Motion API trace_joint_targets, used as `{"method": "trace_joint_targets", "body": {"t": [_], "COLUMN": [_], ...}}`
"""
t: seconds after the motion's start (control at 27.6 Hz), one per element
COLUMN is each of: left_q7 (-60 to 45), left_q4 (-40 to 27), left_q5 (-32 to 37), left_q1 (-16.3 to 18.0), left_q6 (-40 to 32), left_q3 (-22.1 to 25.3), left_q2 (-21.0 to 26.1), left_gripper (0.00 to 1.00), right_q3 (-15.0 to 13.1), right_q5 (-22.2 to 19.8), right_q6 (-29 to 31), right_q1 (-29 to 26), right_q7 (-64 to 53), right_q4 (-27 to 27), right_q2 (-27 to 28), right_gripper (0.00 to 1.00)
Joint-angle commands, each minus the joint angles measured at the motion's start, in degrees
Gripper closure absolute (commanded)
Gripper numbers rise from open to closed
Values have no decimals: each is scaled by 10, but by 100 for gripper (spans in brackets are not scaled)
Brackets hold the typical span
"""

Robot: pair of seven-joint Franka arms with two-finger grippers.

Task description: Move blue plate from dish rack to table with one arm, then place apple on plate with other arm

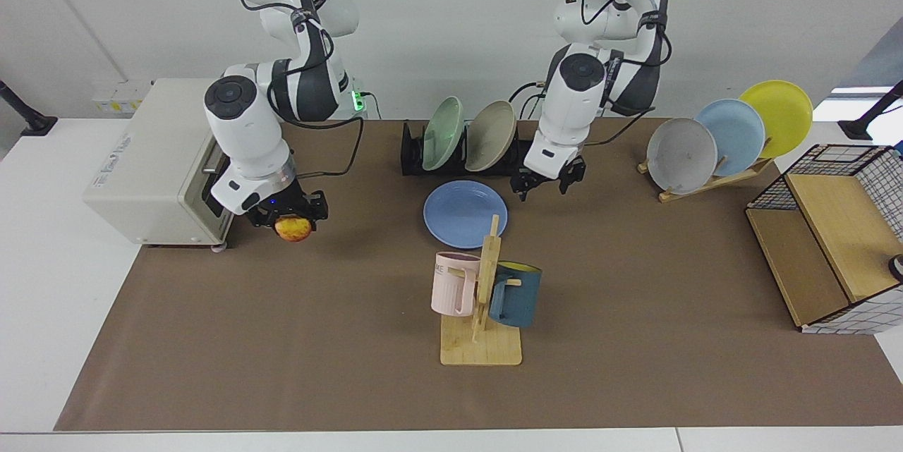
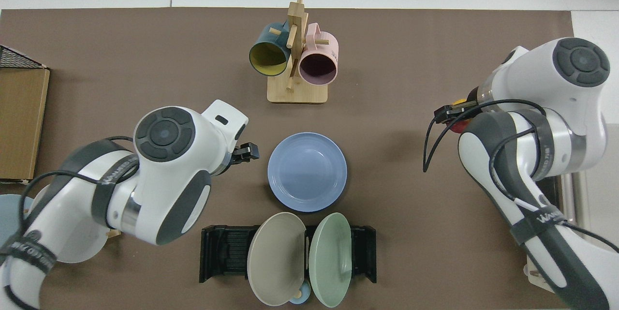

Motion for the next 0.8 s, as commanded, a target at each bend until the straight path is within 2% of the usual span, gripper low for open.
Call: {"method": "trace_joint_targets", "body": {"t": [0.0, 0.15, 0.29, 0.4, 0.54, 0.76], "left_q7": [72, 185, 276, 312, 341, 355], "left_q4": [2, 64, 97, 97, 100, 105], "left_q5": [11, 10, 7, 5, 9, 6], "left_q1": [4, 10, 62, 82, 80, 83], "left_q6": [-84, -185, -246, -248, -247, -233], "left_q3": [49, 95, 104, 108, 134, 140], "left_q2": [-79, -83, -91, -115, -122, -119], "left_gripper": [0, 0, 0, 0, 0, 0], "right_q3": [2, 2, 2, 2, 2, 2], "right_q5": [-10, -8, -6, -6, 0, -1], "right_q6": [-11, -17, -16, -15, -7, -6], "right_q1": [33, 70, 122, 160, 200, 261], "right_q7": [68, 94, 161, 214, 281, 367], "right_q4": [-3, -2, -2, -1, 3, 22], "right_q2": [-9, -10, -11, -8, 0, 31], "right_gripper": [100, 100, 100, 100, 100, 100]}}
